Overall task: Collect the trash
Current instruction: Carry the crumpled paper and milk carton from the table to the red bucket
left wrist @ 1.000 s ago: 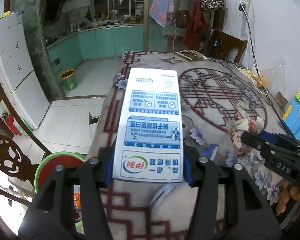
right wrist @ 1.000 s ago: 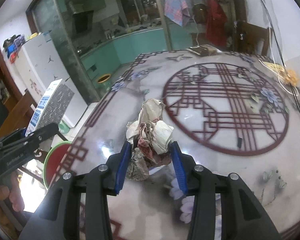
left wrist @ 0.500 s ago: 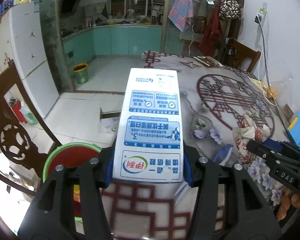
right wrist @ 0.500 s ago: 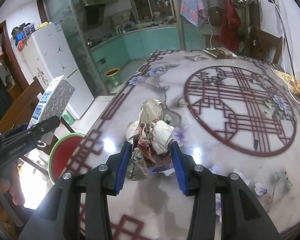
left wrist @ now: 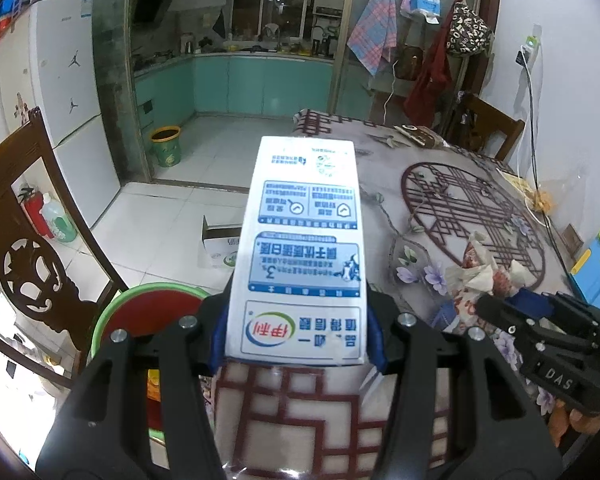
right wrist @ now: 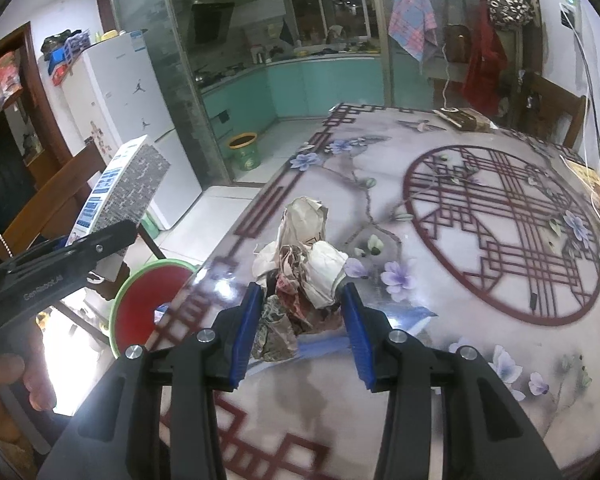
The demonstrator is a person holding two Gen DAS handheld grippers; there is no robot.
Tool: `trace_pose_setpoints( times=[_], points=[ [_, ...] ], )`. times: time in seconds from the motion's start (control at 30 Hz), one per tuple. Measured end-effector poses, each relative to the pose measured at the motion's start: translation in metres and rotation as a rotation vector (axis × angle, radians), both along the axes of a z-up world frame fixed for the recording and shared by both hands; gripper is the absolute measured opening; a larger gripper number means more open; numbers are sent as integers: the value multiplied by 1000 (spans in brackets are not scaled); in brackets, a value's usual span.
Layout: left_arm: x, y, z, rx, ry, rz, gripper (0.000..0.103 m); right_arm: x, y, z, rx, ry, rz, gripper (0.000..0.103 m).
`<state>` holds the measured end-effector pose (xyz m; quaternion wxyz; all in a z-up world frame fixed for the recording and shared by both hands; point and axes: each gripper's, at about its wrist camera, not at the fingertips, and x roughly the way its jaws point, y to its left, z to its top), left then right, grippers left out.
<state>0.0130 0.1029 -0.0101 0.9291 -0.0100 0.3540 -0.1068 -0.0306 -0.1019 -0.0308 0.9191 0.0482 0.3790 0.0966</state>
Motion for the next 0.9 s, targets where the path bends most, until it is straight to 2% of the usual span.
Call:
trace_pose_setpoints(
  times=[0.13, 0.9],
  points=[
    [-1, 4, 0, 21, -7, 9, 51, 2, 13, -1, -8, -1, 25, 41],
    [10, 59, -12, 10, 42, 136, 51, 22, 69, -19, 18, 33, 154, 41]
  ],
)
